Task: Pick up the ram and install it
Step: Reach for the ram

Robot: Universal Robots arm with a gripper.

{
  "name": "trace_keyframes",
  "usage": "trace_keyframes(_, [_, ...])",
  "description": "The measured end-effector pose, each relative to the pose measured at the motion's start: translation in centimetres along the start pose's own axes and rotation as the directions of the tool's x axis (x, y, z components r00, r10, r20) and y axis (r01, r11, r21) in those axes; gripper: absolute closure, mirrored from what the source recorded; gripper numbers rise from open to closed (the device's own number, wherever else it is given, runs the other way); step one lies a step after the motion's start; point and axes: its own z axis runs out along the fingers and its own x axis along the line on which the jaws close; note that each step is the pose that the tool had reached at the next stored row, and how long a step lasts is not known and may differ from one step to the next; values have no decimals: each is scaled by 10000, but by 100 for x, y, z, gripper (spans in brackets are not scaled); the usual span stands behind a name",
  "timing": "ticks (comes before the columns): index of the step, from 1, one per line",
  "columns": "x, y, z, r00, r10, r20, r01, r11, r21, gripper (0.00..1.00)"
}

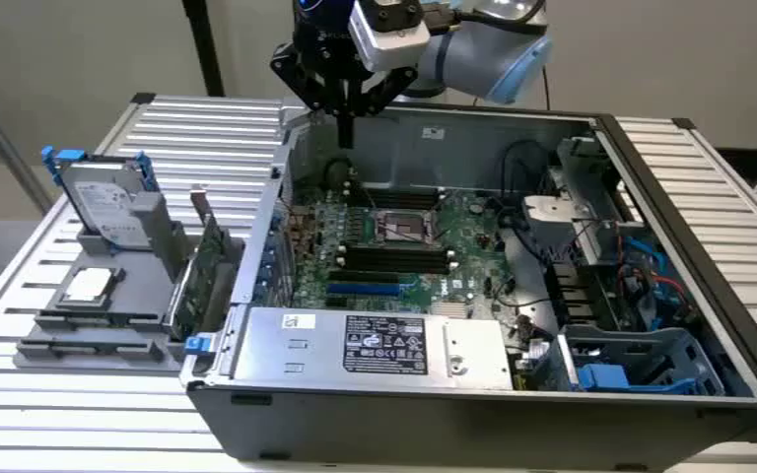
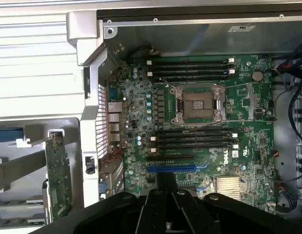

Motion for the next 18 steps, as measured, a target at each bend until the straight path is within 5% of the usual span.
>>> trace_keyframes(18, [7, -8, -2, 10000, 0, -2, 0, 10000, 3, 100])
